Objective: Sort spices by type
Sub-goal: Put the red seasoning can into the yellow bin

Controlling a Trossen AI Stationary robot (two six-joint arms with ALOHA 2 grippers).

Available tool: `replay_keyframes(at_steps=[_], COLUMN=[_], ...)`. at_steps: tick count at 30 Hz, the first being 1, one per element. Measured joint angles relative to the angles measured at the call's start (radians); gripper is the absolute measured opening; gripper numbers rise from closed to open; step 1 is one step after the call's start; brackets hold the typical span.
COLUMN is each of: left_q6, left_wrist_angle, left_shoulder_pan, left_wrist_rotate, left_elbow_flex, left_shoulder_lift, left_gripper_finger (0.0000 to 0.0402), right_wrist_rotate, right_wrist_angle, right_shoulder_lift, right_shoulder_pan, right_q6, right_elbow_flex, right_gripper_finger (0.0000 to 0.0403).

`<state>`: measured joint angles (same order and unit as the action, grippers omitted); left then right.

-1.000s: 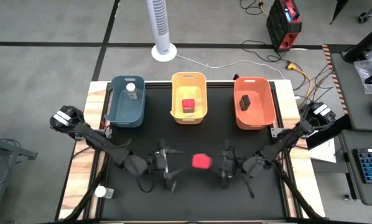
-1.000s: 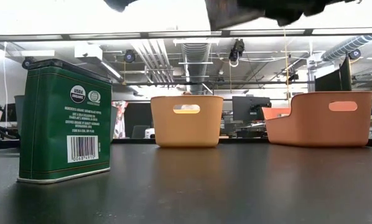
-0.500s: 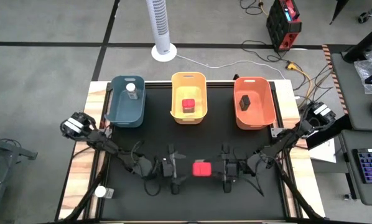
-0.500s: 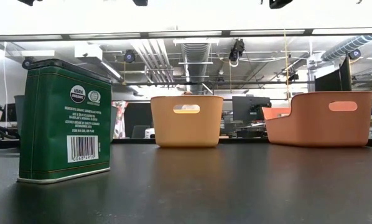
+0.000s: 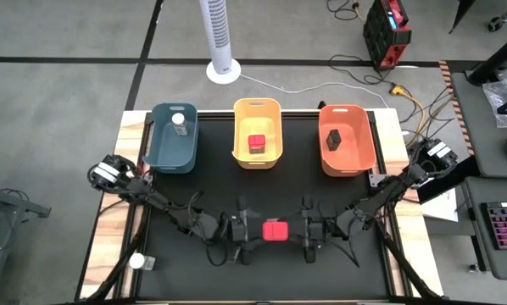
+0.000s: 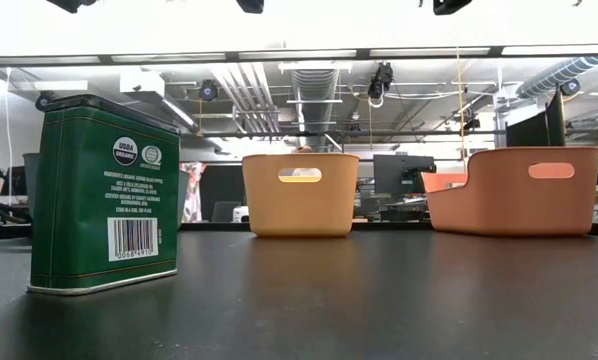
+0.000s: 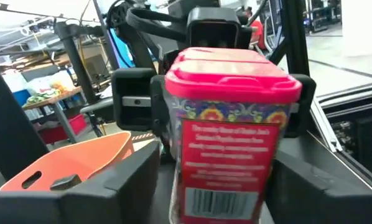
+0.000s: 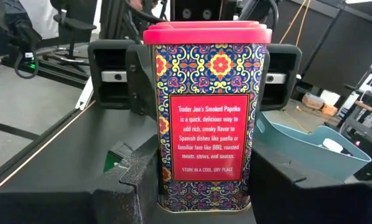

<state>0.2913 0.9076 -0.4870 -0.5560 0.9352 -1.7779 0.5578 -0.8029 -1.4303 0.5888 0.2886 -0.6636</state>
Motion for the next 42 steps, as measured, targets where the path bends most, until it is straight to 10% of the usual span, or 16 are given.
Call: replay_keyframes(at_steps=[5, 12, 21, 33, 42], left_q6=[0.018, 0.014, -0.061, -0.253, -0.222], left_wrist_angle=[-0.003, -0.070, -0.316, -0.574, -0.573], left_shoulder_pan=[-0.001, -0.010, -0.056, -0.038, -0.039], left_wrist_rotate=[0.004, -0.107, -0.347, -0.269, -0.264], left_elbow_flex=[0.000, 0.000, 0.002, 0.077, 0.099], left_shoulder_lift=[0.000, 0.010, 0.062, 0.063, 0.063], left_gripper_finger=[0.0147, 0.0146, 0.0148, 0.0155, 0.0157], right_wrist_rotate=[0.000, 0.051, 0.196, 0.107, 0.033], right_wrist_angle=[0.006, 0.049, 0.354, 1.033, 1.144], right_shoulder_lift=[0.000, 0.002, 0.063, -0.008, -0.077], right_shoulder_pan=[0.000, 0.002, 0.005, -0.025, -0.060], right_q6=[-0.003, -0.027, -0.119, -0.270, -0.257], right_elbow_flex=[0.000, 0.000, -0.074, -0.476, -0.569], right_gripper_finger=[0.0186, 0.0290, 0.0306, 0.0339, 0.0334])
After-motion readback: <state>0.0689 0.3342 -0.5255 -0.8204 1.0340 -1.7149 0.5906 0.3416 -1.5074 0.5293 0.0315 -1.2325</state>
